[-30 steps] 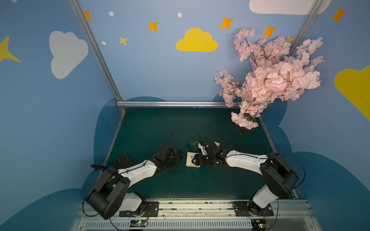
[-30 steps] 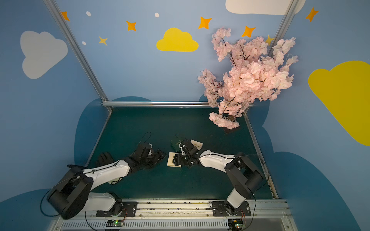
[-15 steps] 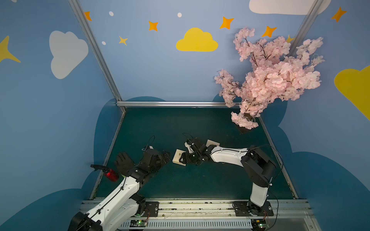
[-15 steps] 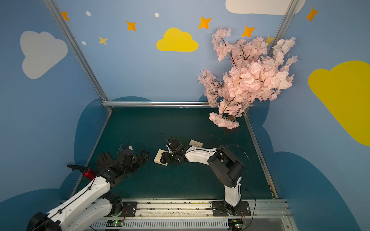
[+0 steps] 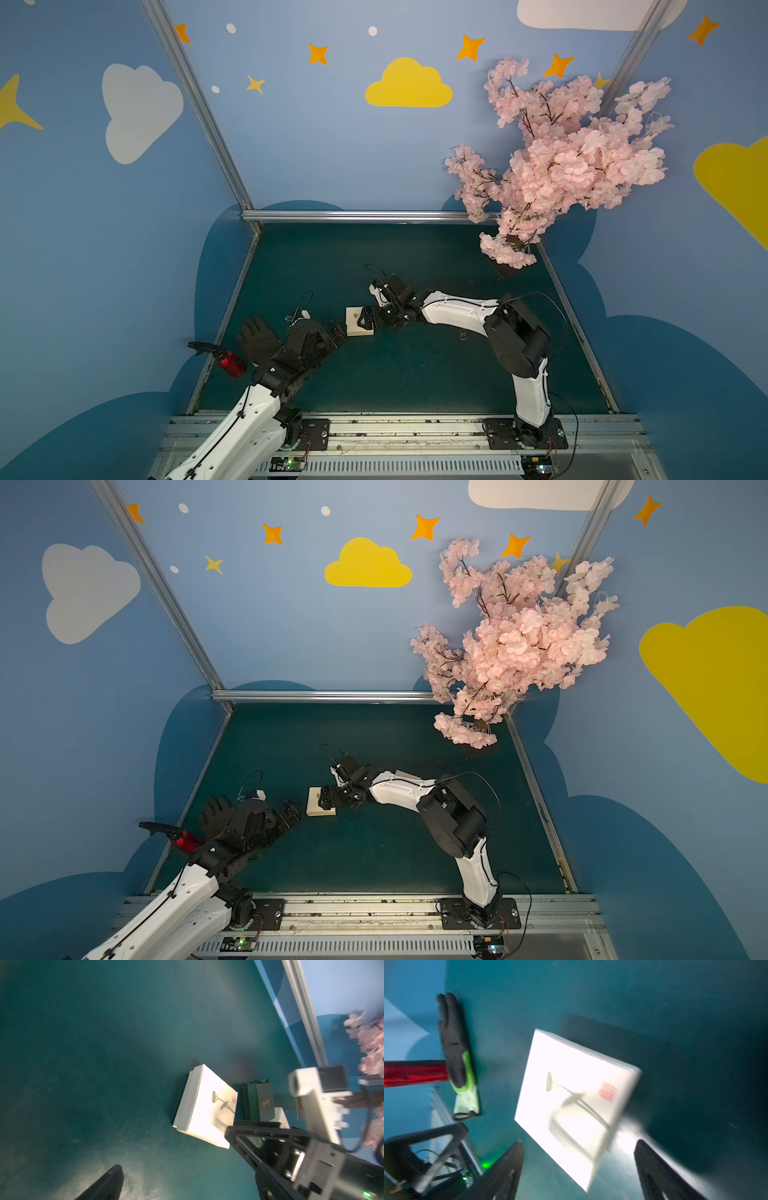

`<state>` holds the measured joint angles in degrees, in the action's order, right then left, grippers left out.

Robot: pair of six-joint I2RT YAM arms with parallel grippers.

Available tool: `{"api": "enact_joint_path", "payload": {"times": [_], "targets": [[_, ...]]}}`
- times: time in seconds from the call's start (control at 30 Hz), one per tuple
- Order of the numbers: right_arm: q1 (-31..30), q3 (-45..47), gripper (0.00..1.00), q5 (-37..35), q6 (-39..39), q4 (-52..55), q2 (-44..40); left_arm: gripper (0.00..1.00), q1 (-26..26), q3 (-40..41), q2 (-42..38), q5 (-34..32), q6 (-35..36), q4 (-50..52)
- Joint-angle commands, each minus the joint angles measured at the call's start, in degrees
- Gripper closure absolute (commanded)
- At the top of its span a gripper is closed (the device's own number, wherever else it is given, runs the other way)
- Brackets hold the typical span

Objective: Take the rings out of the lift-off lid box
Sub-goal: Move the jewelry box to the center of the board, then pick up the jewelry box from the center of the board.

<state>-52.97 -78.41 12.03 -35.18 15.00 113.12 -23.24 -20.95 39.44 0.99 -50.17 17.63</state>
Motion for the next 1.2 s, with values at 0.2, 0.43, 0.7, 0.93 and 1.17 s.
{"api": "enact_joint_path", "payload": {"times": [0.2,0.43,0.7,0.93,1.17], "targets": [[3.46,-1.07,0.08,-27.29,-0.62,30.75,-18.60,0.01,0.16,-6.47,8.29,6.61,6.00,-2.64],[12.80,-0.59,0.08,-29.59,-5.45,43.88,-19.44,0.01,-3.14,-10.02,14.40,8.33,6.56,-7.06],[17.97,-1.45,0.08,-23.72,-4.98,41.42,-13.80,0.00,-9.04,-15.09,21.60,8.05,8.47,-10.72],[19.12,-2.72,0.08,-18.31,-5.51,35.87,-8.54,0.01,-12.47,-18.21,26.34,9.18,9.72,-12.77],[19.65,-2.81,0.08,-16.12,-6.20,31.86,-5.86,0.01,-13.23,-18.50,27.51,9.18,9.70,-13.48]]}}
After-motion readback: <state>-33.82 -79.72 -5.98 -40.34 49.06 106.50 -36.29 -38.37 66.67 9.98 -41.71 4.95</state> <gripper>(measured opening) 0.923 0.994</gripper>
